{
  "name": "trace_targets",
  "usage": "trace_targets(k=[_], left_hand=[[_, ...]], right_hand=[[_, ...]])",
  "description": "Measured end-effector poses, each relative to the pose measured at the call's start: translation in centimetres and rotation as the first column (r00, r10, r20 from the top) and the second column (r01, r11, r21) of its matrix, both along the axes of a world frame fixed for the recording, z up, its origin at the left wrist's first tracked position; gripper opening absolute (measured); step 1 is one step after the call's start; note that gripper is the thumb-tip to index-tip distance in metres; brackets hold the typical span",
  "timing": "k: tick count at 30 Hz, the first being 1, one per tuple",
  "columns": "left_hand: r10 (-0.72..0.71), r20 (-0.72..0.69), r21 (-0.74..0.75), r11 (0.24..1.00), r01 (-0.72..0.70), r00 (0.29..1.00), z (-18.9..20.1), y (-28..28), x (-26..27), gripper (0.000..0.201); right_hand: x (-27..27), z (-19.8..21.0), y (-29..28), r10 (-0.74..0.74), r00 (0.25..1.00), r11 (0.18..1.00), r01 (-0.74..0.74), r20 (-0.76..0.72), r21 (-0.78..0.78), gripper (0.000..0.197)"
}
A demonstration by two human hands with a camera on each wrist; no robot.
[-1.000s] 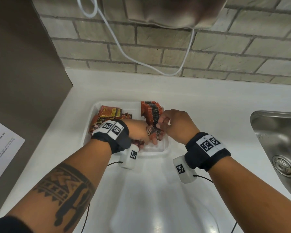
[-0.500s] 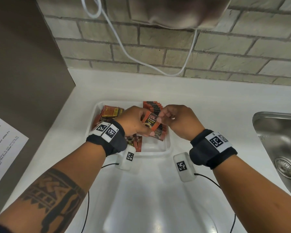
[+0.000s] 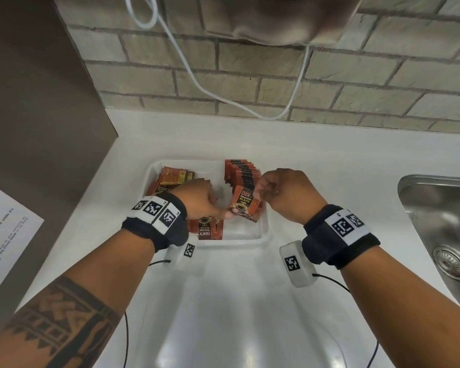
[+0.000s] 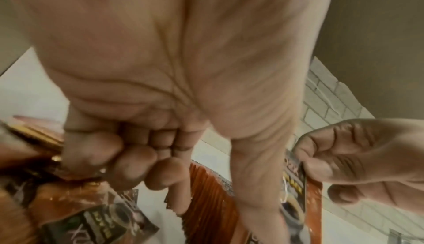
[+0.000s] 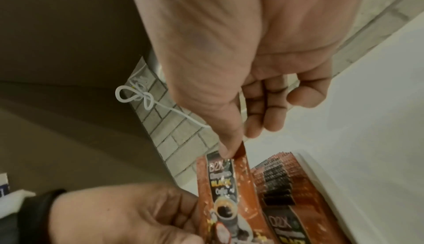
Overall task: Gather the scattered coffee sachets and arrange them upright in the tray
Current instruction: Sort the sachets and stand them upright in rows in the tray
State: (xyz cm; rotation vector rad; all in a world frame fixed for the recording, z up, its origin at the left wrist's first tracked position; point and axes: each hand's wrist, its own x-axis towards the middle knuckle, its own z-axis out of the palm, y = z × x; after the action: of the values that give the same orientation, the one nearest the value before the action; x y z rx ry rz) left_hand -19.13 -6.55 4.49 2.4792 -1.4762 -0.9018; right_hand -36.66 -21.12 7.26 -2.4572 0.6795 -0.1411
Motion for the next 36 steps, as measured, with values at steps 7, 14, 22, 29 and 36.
trace_targets(k=[7,14,22,29,36], left_hand=[[-0.161,-0.091,0.166,0.971,0.174,0.983,0.6,-0.4,-2.4,0.029],[-0.346,-0.105,0.338,0.869,0.361,0.932,-0.2,-3.4,-4.8,0.043],[-0.289,-0.088,0.378,0.876,0.300,0.953,-1.6,-4.8,-5.1,0.040],[-0.294,-0.127,0.349,0.881,0.320,0.947,-1.0,-4.7,-5.4,0.037],[-0.289,-0.131,0.334,0.888,0.316,0.948,-1.0,-4.4,-5.3,0.040]], right_hand=[[0.0,-2.3,0.2,-0.020,0.996,0.996,0.012,-0.085,-0.090,0.015],[0.4,-2.8,0.5,0.007,0.983,0.988,-0.035,-0.184,-0.150,0.013],[0.5,-2.6,0.4,0.007,0.979,0.993,-0.031,-0.206,-0.114,0.011],[0.5,-3.1,-0.1,0.002,0.988,0.997,-0.014,-0.152,-0.081,0.009],[0.5,-3.6,-0.3,-0.007,0.986,0.999,-0.002,-0.164,-0.053,0.017]])
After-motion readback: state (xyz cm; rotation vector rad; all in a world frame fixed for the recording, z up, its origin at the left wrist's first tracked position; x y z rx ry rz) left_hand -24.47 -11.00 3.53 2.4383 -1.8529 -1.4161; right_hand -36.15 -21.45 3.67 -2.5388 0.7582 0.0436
